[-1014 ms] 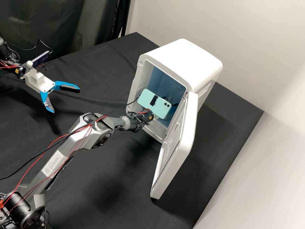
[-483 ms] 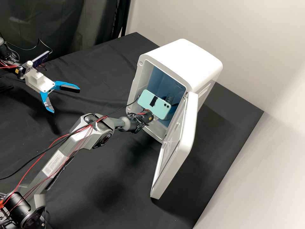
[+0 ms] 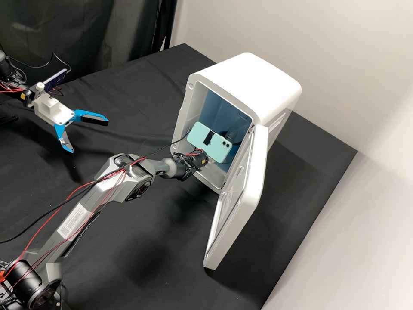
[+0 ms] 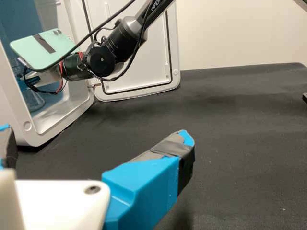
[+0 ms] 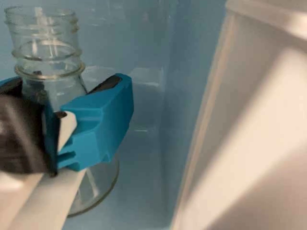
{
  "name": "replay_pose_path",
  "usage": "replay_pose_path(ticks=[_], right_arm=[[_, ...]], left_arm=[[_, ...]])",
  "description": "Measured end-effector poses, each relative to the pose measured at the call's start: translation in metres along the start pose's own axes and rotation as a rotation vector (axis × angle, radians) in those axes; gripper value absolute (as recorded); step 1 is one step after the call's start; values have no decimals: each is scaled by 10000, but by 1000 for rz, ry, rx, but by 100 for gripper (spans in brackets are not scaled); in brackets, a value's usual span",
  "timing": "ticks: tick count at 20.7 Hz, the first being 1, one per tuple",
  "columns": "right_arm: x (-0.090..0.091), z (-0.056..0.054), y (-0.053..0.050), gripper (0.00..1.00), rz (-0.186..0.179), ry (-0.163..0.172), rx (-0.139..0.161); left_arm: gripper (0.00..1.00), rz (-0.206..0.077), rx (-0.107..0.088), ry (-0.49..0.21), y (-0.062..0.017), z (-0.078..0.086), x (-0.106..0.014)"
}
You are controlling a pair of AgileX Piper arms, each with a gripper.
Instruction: Place the flask in the incubator
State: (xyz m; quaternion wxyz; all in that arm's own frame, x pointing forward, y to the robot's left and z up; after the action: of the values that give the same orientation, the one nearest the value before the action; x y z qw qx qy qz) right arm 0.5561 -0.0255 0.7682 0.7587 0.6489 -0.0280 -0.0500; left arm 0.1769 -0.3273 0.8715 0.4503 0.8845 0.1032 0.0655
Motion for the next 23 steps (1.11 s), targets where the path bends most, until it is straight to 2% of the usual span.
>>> replay_pose_path(ticks=[8,13,17,21,23], right_arm=[[0,27,-44,100,-39,-23,0],[8,81,-120,100,-58,-36,-1],[6,93,-141,100,-83,-50,-1],[6,101,-139,100,-87,-51,-3],[8,106,-133,100,-96,-35,-2]], left_arm=[[100,0,0,0,0,0,0],[100,0,0,2,0,-3,-2],[100,0,-1,3,0,-7,-3],[100,0,-1,3,0,-7,-3],[100,0,-1,3,0,-7,-3]])
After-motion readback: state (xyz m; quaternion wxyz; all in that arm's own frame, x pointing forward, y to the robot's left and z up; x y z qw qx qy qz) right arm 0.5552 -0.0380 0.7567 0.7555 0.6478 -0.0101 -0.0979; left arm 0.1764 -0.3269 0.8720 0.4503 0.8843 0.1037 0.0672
